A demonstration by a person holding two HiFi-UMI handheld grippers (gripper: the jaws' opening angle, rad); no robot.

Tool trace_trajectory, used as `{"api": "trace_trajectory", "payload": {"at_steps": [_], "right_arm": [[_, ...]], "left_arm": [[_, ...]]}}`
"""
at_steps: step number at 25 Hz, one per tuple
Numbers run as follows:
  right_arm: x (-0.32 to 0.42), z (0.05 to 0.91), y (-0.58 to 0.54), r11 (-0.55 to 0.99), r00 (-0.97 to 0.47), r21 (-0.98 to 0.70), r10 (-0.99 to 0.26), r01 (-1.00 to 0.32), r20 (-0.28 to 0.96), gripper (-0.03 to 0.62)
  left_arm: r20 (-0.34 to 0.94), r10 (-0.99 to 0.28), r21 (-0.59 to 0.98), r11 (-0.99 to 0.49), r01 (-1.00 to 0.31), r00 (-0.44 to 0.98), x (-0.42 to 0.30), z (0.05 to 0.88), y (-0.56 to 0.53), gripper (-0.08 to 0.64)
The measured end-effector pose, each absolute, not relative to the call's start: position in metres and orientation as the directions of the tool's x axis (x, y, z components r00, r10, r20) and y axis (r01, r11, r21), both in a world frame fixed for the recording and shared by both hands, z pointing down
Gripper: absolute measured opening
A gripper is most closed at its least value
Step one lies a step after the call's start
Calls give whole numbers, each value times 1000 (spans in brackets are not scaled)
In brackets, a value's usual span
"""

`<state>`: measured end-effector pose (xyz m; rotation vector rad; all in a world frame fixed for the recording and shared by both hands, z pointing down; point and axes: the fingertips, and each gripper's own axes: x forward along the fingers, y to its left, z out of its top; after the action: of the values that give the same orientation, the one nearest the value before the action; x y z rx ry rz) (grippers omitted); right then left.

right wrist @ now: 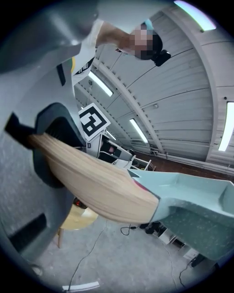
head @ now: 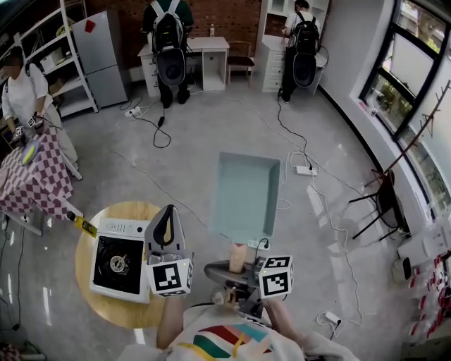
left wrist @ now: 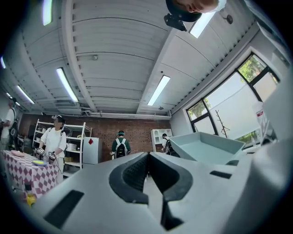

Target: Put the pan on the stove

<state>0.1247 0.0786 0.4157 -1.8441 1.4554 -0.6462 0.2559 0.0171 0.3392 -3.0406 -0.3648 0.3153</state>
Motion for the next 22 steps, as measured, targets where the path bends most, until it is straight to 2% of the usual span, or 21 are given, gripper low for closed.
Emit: {"api": "trace_trajectory", "payload": {"at_steps": [10,14,19,22], "right_arm": [[184,397,81,47,-32,-717,-999,-695,-35,5],[203,388,72,155,-179,-697,-983,-700,-39,5],[213,373,59,343,-403,-696,-911,-632,-83,8],[218,380,49,403,-527,-683,-849,-609,-30,8]], "left_arm": [[-246,-2,-88,-996,-24,969,296,327,-13,6],[-222,-148,-99,-980,-173,964,299,322,-38,6],[-233,-381,-112,-904,-414,895,277,327,-78,6],[-222,-502,-93,-843,-530,836,256,330,-97,6]]}}
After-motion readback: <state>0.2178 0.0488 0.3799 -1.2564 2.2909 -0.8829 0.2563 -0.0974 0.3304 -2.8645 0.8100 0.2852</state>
